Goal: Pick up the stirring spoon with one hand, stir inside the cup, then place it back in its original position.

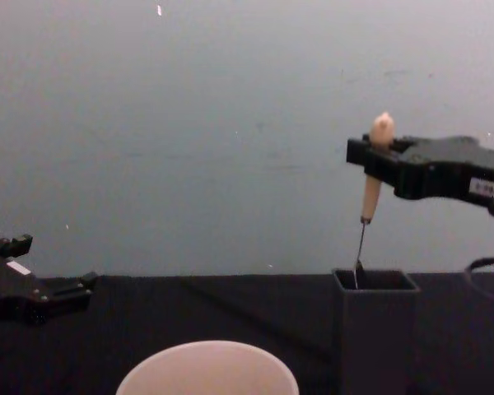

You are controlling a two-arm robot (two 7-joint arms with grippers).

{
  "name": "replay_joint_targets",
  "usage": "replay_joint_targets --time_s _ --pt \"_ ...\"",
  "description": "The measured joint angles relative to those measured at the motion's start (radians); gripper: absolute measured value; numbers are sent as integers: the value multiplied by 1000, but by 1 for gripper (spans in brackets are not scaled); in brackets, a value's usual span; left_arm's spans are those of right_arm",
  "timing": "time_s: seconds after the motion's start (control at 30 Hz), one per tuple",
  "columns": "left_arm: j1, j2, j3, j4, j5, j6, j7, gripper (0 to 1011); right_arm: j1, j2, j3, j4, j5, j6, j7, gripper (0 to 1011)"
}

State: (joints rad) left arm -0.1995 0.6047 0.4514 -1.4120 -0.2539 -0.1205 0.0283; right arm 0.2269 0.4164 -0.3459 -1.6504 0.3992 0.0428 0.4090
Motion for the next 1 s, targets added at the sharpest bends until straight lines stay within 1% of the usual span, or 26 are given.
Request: replay_joint_targets --time_s 0.4,0.63,0.83,0.97,1.0 --pt "0 0 0 0 0 0 0 1001 7 5 17 -40 13 -24 -6 170" --pt "0 0 0 0 0 0 0 1001 15 3 13 -52 40 -41 20 170" --pt "0 0 0 0 0 0 0 1001 19 10 -7 -59 61 -44 47 170" --pt "0 0 0 0 0 0 0 1001 28 -3 -48 -49 56 -38 51 170" --pt "0 0 0 0 0 0 0 1001 32 -12 -65 -42 53 -38 53 169"
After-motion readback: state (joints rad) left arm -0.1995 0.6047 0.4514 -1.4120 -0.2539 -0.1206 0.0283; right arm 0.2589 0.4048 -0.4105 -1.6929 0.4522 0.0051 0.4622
